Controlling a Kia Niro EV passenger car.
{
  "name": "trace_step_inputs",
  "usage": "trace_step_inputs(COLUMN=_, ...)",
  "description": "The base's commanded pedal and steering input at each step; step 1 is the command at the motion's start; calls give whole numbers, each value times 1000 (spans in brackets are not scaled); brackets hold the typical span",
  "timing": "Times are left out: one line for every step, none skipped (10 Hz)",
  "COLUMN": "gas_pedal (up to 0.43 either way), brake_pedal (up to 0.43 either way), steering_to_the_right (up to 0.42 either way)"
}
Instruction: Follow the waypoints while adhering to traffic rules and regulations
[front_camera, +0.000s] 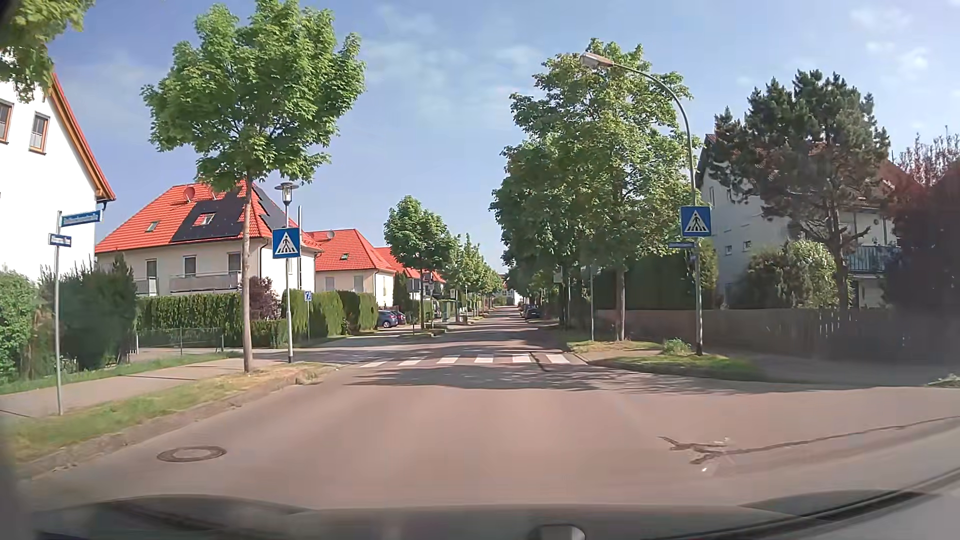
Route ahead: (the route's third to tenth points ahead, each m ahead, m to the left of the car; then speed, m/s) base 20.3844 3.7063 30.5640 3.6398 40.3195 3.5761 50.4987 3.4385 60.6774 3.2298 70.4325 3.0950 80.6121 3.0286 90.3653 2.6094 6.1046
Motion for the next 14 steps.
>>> trace_step_inputs(gas_pedal=8, brake_pedal=0, steering_to_the_right=-3)
trace_step_inputs(gas_pedal=59, brake_pedal=0, steering_to_the_right=-3)
trace_step_inputs(gas_pedal=59, brake_pedal=0, steering_to_the_right=-3)
trace_step_inputs(gas_pedal=79, brake_pedal=0, steering_to_the_right=-3)
trace_step_inputs(gas_pedal=87, brake_pedal=0, steering_to_the_right=-3)
trace_step_inputs(gas_pedal=87, brake_pedal=0, steering_to_the_right=-3)
trace_step_inputs(gas_pedal=79, brake_pedal=0, steering_to_the_right=-2)
trace_step_inputs(gas_pedal=79, brake_pedal=0, steering_to_the_right=-1)
trace_step_inputs(gas_pedal=79, brake_pedal=0, steering_to_the_right=0)
trace_step_inputs(gas_pedal=59, brake_pedal=0, steering_to_the_right=0)
trace_step_inputs(gas_pedal=59, brake_pedal=0, steering_to_the_right=2)
trace_step_inputs(gas_pedal=59, brake_pedal=0, steering_to_the_right=2)
trace_step_inputs(gas_pedal=67, brake_pedal=0, steering_to_the_right=2)
trace_step_inputs(gas_pedal=67, brake_pedal=0, steering_to_the_right=2)
